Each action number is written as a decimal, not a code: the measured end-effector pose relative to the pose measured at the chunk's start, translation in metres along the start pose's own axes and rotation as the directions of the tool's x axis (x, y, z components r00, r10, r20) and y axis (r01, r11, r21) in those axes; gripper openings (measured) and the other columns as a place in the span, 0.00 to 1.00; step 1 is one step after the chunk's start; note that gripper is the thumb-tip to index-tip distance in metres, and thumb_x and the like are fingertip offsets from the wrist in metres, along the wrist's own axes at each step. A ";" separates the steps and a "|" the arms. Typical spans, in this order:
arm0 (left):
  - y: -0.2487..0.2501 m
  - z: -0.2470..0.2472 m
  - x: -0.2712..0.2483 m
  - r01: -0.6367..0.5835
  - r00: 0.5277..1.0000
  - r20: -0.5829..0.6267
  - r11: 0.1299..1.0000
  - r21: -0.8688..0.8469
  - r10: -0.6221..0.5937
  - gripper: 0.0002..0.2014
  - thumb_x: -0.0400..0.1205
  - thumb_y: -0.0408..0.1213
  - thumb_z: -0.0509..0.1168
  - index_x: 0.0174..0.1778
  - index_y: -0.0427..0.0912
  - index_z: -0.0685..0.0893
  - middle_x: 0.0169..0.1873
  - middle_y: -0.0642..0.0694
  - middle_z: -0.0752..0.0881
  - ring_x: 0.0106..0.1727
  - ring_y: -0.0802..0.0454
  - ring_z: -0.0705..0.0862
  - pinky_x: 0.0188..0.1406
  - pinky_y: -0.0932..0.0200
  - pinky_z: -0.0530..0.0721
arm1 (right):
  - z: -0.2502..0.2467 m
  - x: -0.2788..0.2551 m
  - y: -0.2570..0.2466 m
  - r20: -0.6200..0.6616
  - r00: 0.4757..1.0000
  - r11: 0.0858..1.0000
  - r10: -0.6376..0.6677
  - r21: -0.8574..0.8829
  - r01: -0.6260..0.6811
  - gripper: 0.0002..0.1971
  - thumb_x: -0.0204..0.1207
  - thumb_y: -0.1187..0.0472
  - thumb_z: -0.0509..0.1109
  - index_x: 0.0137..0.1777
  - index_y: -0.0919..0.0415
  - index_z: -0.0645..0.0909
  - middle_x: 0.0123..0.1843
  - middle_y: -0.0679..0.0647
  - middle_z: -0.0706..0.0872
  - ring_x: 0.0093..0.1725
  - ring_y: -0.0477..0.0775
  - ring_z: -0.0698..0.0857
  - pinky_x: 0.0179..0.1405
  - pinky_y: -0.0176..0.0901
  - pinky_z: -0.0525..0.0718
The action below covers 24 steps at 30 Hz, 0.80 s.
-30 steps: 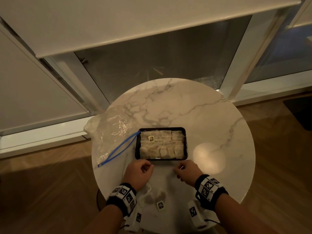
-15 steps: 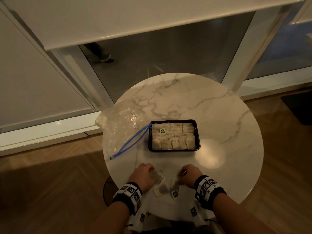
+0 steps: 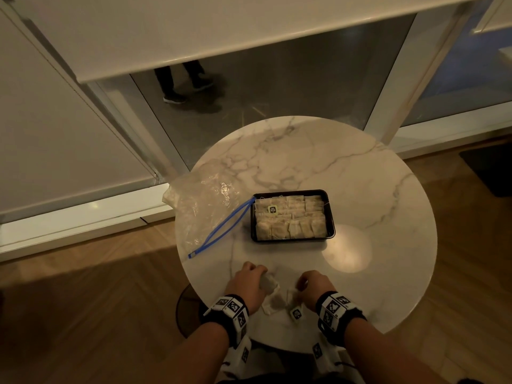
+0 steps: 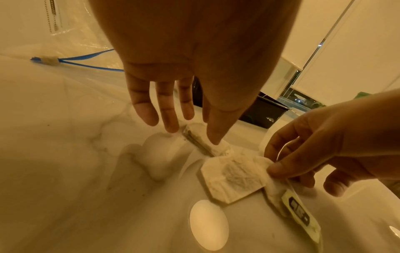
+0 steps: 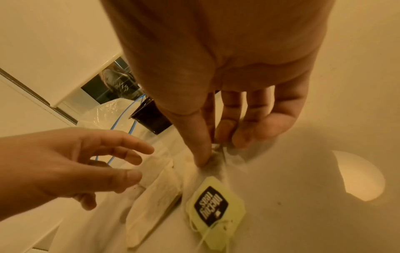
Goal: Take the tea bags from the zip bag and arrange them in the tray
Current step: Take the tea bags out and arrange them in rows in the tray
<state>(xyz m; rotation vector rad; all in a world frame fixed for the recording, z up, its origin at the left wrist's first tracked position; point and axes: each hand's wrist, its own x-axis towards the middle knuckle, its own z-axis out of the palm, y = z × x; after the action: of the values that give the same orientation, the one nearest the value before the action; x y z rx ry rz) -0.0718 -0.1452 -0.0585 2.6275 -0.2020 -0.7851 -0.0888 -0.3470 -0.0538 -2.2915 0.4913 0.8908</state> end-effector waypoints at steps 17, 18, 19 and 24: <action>0.034 -0.043 -0.001 0.047 0.995 0.096 0.951 -0.306 -0.018 0.13 0.86 0.45 0.65 0.64 0.48 0.86 0.59 0.50 0.87 0.58 0.54 0.85 0.61 0.58 0.82 | -0.036 -0.012 -0.010 -0.105 0.990 0.853 -0.089 0.506 0.131 0.07 0.69 0.61 0.81 0.40 0.61 0.86 0.38 0.58 0.90 0.40 0.58 0.90 0.41 0.51 0.92; 0.040 -0.048 0.000 0.039 0.996 0.088 0.940 -0.339 -0.010 0.13 0.86 0.46 0.65 0.64 0.48 0.86 0.58 0.50 0.88 0.57 0.55 0.85 0.60 0.59 0.82 | -0.044 -0.015 -0.014 -0.114 0.988 0.813 -0.105 0.562 0.152 0.07 0.70 0.63 0.81 0.41 0.63 0.85 0.40 0.60 0.90 0.41 0.59 0.90 0.42 0.52 0.92; 0.045 -0.052 0.000 0.031 0.997 0.078 0.929 -0.369 -0.002 0.13 0.86 0.47 0.65 0.64 0.48 0.86 0.56 0.51 0.88 0.55 0.56 0.85 0.58 0.60 0.82 | -0.051 -0.018 -0.017 -0.129 0.984 0.768 -0.120 0.616 0.174 0.07 0.70 0.65 0.80 0.43 0.65 0.84 0.41 0.61 0.90 0.42 0.59 0.91 0.42 0.52 0.92; 0.071 -0.068 0.001 0.029 0.999 0.044 0.804 -0.594 -0.003 0.11 0.86 0.44 0.67 0.63 0.49 0.85 0.52 0.51 0.90 0.52 0.54 0.89 0.44 0.62 0.85 | -0.081 -0.031 -0.030 -0.193 0.966 0.571 -0.171 0.780 0.257 0.12 0.72 0.73 0.76 0.54 0.65 0.80 0.43 0.61 0.87 0.42 0.58 0.89 0.39 0.46 0.90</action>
<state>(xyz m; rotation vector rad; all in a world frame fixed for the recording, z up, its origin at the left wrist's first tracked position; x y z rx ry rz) -0.0355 -0.1882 0.0221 2.0151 0.0562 -0.7565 -0.0560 -0.3756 0.0274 -1.4892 0.5040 0.3035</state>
